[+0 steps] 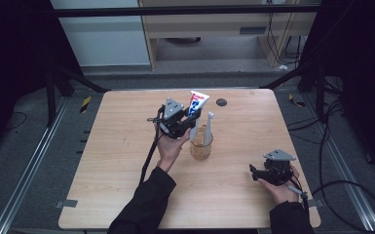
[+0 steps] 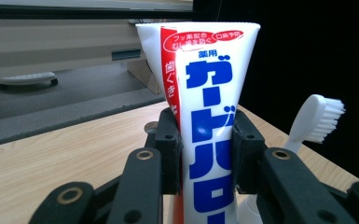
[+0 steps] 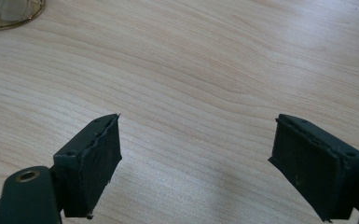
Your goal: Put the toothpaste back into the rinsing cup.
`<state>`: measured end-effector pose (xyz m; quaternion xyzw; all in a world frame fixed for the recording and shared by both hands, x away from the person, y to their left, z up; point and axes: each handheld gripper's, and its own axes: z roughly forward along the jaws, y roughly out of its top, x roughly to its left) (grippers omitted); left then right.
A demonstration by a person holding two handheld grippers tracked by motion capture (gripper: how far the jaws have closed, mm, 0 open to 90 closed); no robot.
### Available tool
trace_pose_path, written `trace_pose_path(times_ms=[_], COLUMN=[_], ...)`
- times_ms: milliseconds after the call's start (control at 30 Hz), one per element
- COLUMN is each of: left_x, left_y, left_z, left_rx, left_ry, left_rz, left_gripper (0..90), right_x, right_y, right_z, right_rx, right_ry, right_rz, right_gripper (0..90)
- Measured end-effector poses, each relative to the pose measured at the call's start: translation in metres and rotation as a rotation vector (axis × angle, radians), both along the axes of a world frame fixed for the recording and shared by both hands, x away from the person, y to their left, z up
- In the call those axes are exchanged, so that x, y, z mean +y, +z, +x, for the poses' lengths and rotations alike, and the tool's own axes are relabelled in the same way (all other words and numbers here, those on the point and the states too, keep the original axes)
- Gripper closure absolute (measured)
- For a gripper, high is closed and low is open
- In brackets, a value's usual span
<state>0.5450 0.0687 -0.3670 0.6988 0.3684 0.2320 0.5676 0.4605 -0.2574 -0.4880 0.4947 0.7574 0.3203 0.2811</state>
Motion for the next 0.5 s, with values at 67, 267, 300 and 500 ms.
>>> trace_pose_path(times_ms=[67, 267, 300, 500], left_x=[-0.003, -0.009, -0.01, -0.014], left_y=[-0.002, -0.005, -0.006, -0.011], left_z=[0.001, 0.006, 0.007, 0.011], left_rx=[-0.008, -0.015, -0.015, -0.011], left_ry=[0.002, 0.005, 0.003, 0.001], left_rz=[0.002, 0.0, 0.0, -0.001], left_gripper=[68.9, 68.9, 68.9, 68.9], right_x=[0.0, 0.001, 0.001, 0.001], right_y=[0.0, 0.0, 0.0, -0.001], right_z=[0.0, 0.0, 0.0, 0.0], right_rx=[-0.003, -0.009, -0.01, -0.011], right_ry=[0.001, 0.009, 0.012, 0.013], right_rz=[-0.002, -0.008, -0.01, -0.01], right_gripper=[15.7, 16.7, 16.7, 16.8])
